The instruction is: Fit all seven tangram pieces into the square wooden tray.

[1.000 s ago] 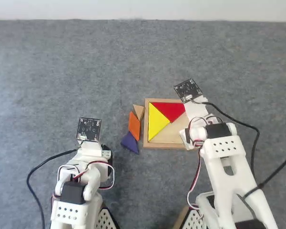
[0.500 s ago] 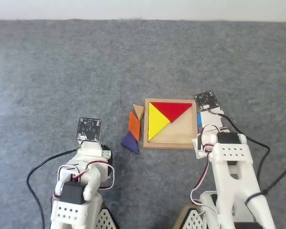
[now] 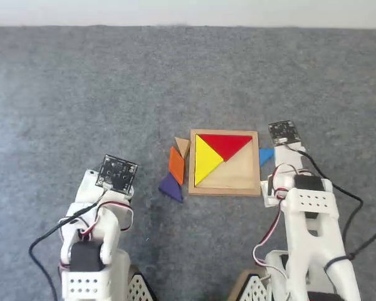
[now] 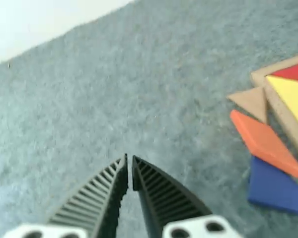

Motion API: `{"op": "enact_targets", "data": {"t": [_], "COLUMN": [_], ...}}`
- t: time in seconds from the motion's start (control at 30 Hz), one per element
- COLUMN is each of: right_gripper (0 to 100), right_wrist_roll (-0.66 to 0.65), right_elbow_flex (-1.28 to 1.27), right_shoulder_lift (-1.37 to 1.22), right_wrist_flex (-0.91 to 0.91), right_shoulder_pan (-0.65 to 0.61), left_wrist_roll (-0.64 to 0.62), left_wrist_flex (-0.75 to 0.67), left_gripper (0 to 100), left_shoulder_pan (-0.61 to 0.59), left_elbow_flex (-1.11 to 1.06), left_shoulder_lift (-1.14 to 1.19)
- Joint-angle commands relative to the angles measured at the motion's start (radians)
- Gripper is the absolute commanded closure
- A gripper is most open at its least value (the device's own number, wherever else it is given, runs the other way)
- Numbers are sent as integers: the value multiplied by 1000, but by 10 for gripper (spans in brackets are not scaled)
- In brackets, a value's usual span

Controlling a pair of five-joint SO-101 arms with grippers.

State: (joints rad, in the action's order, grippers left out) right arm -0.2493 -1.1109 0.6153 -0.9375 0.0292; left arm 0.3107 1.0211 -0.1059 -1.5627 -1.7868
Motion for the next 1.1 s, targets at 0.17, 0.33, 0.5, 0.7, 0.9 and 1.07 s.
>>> {"op": "enact_targets", "data": {"t": [0.17,0.33,0.5,0.7,0.9,1.07], "right_gripper": [719,916,961,961,957,957], "right_wrist_roll": [51,41,-66,-158,-173,-175], "right_elbow_flex": [35,35,2,-192,-198,-198], "right_shoulder_lift": [41,41,41,41,56,53], "right_wrist_flex": [16,15,79,298,292,295], "right_shoulder_pan": [151,337,559,657,650,642], "left_wrist_roll": [-94,-176,-233,-353,-466,-488], "left_wrist_flex": [-66,98,137,84,58,37], "left_gripper": [984,925,906,904,902,895], "left_shoulder_pan": [52,157,230,275,356,451], "left_elbow_flex": [441,891,1193,1330,1362,1365], "left_shoulder_lift": [618,1165,1519,1820,1947,2013]}}
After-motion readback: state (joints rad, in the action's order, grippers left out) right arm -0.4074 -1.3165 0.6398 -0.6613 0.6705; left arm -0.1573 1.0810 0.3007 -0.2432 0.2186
